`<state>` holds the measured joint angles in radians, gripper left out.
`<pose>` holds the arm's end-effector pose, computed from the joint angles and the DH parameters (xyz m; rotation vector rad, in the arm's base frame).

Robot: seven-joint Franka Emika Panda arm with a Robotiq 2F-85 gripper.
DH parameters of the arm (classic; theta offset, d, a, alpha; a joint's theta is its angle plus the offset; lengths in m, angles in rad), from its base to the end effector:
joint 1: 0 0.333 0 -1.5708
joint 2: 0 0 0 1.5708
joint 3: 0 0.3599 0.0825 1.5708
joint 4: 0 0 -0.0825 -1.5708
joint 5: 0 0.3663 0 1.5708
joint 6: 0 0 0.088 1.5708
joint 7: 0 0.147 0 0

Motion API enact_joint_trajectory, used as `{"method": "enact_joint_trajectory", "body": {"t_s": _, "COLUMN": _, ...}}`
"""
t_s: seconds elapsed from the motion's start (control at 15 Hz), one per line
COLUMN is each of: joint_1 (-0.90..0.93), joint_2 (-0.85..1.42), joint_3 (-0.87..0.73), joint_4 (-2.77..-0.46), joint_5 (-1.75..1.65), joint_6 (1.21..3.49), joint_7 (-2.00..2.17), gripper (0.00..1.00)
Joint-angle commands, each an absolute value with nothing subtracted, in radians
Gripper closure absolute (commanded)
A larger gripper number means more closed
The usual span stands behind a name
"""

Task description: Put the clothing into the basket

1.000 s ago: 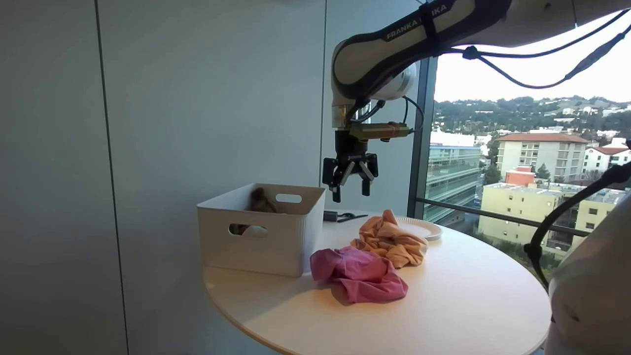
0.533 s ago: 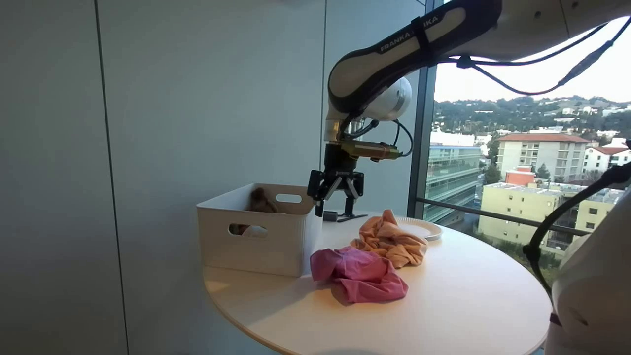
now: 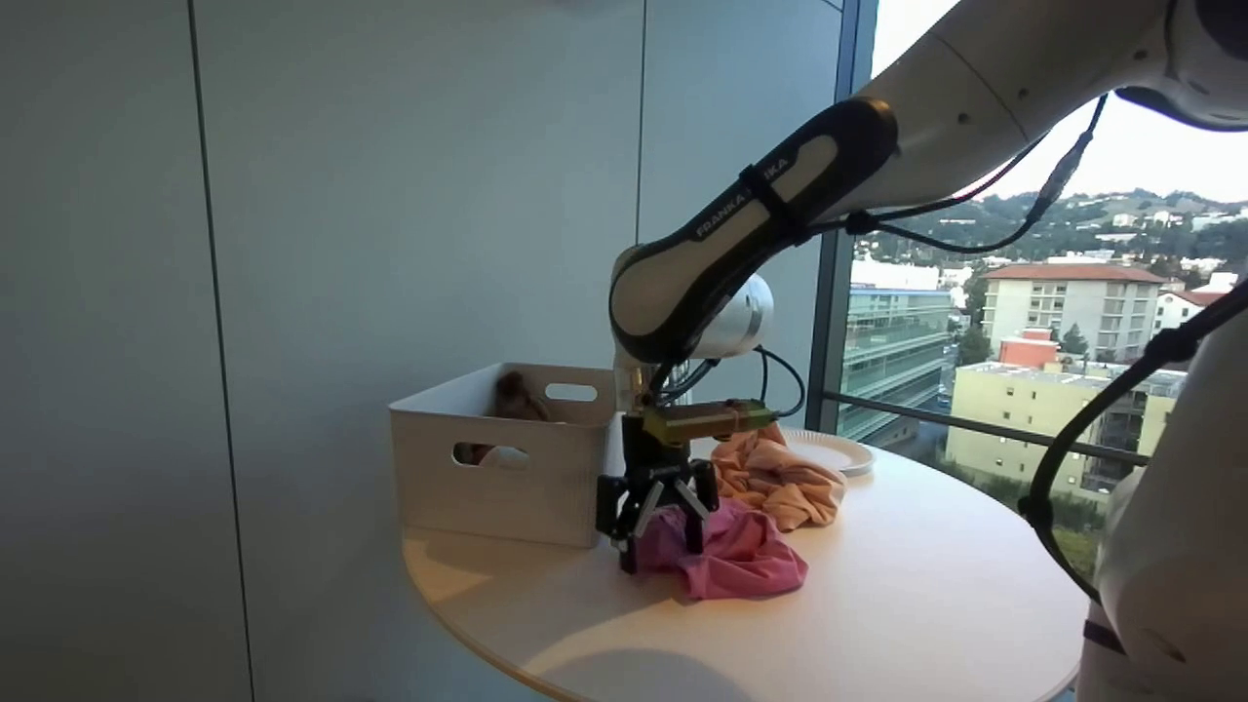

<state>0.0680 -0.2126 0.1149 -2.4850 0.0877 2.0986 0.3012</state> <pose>0.3913 0.0796 0.3683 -3.1124 0.2712 0.2830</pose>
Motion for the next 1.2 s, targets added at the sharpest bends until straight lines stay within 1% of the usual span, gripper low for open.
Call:
{"method": "enact_joint_trajectory", "body": {"t_s": 0.0, "joint_1": 0.051, "joint_2": -0.172, "joint_3": 0.167, "joint_4": -2.505, "joint_5": -0.07, "joint_6": 2.125, "joint_7": 0.54, "gripper": 0.32}}
{"method": "enact_joint_trajectory", "body": {"t_s": 0.07, "joint_1": 0.053, "joint_2": -0.164, "joint_3": 0.179, "joint_4": -2.502, "joint_5": -0.124, "joint_6": 2.126, "joint_7": 0.606, "gripper": 0.42}}
{"method": "enact_joint_trajectory", "body": {"t_s": 0.13, "joint_1": 0.054, "joint_2": -0.16, "joint_3": 0.192, "joint_4": -2.496, "joint_5": -0.174, "joint_6": 2.119, "joint_7": 0.671, "gripper": 0.48}}
{"method": "enact_joint_trajectory", "body": {"t_s": 0.2, "joint_1": 0.055, "joint_2": -0.151, "joint_3": 0.203, "joint_4": -2.489, "joint_5": -0.22, "joint_6": 2.111, "joint_7": 0.729, "gripper": 0.57}}
{"method": "enact_joint_trajectory", "body": {"t_s": 0.53, "joint_1": 0.074, "joint_2": -0.147, "joint_3": 0.22, "joint_4": -2.476, "joint_5": -0.306, "joint_6": 2.039, "joint_7": 0.861, "gripper": 0.93}}
{"method": "enact_joint_trajectory", "body": {"t_s": 0.8, "joint_1": 0.091, "joint_2": -0.282, "joint_3": 0.204, "joint_4": -2.54, "joint_5": -0.261, "joint_6": 2.053, "joint_7": 0.79, "gripper": 0.96}}
{"method": "enact_joint_trajectory", "body": {"t_s": 0.87, "joint_1": 0.095, "joint_2": -0.324, "joint_3": 0.205, "joint_4": -2.557, "joint_5": -0.253, "joint_6": 2.042, "joint_7": 0.785, "gripper": 0.93}}
{"method": "enact_joint_trajectory", "body": {"t_s": 1.07, "joint_1": 0.088, "joint_2": -0.485, "joint_3": 0.233, "joint_4": -2.611, "joint_5": -0.28, "joint_6": 1.946, "joint_7": 0.88, "gripper": 0.9}}
{"method": "enact_joint_trajectory", "body": {"t_s": 1.13, "joint_1": 0.083, "joint_2": -0.534, "joint_3": 0.243, "joint_4": -2.619, "joint_5": -0.286, "joint_6": 1.898, "joint_7": 0.903, "gripper": 0.91}}
